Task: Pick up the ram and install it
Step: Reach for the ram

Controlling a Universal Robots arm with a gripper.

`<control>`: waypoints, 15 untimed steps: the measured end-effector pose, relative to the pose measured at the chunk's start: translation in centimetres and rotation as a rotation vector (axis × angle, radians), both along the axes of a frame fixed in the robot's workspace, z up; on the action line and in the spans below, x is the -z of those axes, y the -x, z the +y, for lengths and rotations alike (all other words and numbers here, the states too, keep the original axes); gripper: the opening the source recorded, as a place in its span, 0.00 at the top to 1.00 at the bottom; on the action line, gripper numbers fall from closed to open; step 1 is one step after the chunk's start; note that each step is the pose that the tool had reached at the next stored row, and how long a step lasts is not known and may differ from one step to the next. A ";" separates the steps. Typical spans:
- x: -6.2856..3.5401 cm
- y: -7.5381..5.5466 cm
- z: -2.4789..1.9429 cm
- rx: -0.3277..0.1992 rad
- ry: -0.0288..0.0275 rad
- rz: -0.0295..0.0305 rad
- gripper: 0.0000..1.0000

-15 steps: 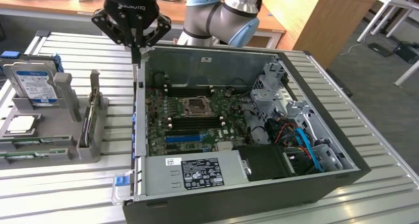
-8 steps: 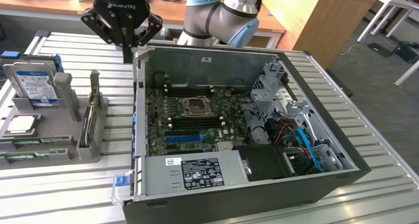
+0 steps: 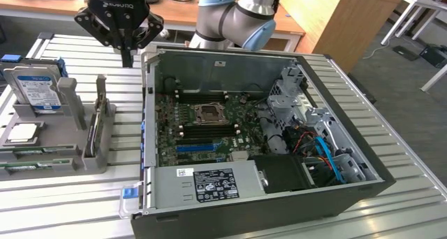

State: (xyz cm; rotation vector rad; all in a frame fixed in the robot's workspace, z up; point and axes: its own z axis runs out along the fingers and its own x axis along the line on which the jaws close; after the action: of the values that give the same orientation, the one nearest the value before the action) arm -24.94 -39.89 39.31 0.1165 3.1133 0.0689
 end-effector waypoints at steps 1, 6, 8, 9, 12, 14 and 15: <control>0.00 0.2 0.00 0.000 0.0000 0.0000 0.89; 0.00 1.4 0.00 0.000 0.0000 0.0000 0.89; 0.00 1.8 0.00 0.000 0.0000 0.0000 0.89; 0.00 2.1 0.00 0.000 0.0000 0.0000 0.89; 0.00 2.8 0.00 0.000 0.0000 0.0000 0.89; 0.00 3.3 0.00 0.000 0.0000 0.0000 0.89; 0.00 3.5 0.00 0.000 0.0000 0.0000 0.89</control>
State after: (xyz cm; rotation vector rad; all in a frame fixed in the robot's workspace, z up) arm -28.47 -39.88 39.30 0.1166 3.1133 0.0689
